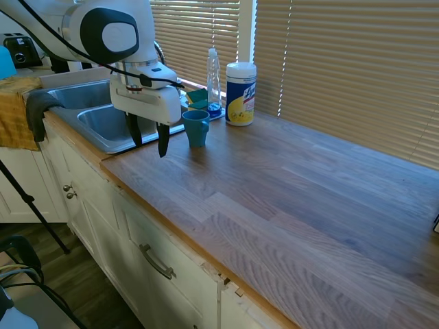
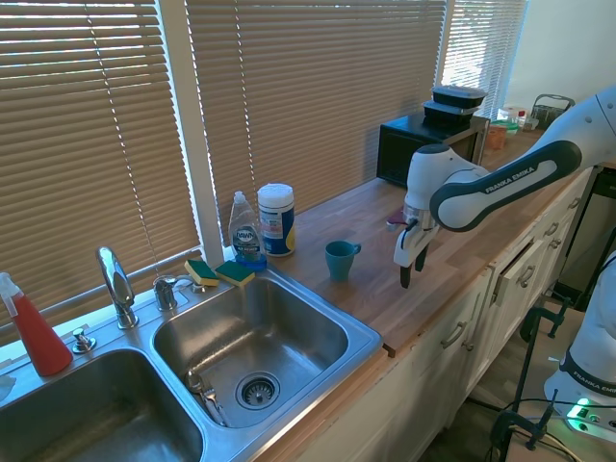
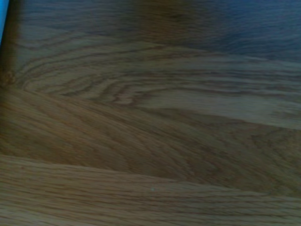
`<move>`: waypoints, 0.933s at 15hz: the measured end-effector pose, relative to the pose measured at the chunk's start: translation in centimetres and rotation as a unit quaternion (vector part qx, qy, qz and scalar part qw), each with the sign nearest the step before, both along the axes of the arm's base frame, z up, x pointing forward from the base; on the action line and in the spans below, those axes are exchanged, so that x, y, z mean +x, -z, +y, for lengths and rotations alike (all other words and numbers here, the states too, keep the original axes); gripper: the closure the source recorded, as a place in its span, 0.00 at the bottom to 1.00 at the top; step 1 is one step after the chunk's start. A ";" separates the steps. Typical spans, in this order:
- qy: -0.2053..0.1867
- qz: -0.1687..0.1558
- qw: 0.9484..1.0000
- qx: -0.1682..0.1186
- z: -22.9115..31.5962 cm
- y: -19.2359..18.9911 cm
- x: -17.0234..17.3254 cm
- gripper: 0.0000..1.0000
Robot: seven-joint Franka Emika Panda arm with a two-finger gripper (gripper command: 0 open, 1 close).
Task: Put the mug in the sink
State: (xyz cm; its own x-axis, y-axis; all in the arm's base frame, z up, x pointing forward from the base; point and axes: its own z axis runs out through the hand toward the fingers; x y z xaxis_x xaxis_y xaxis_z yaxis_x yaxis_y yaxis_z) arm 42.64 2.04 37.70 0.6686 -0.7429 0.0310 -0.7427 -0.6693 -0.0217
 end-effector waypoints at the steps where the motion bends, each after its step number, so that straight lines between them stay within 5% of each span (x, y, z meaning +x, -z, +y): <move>1: 0.000 0.000 1.000 0.000 0.0 0.0 0.0 0.00; 5: 0.003 -0.010 1.000 0.001 0.1 -0.9 0.6 0.00; 9: 0.056 -0.032 0.998 0.016 2.5 -4.1 2.6 0.00; 14: 0.163 -0.050 0.985 0.037 4.9 -6.4 7.2 0.00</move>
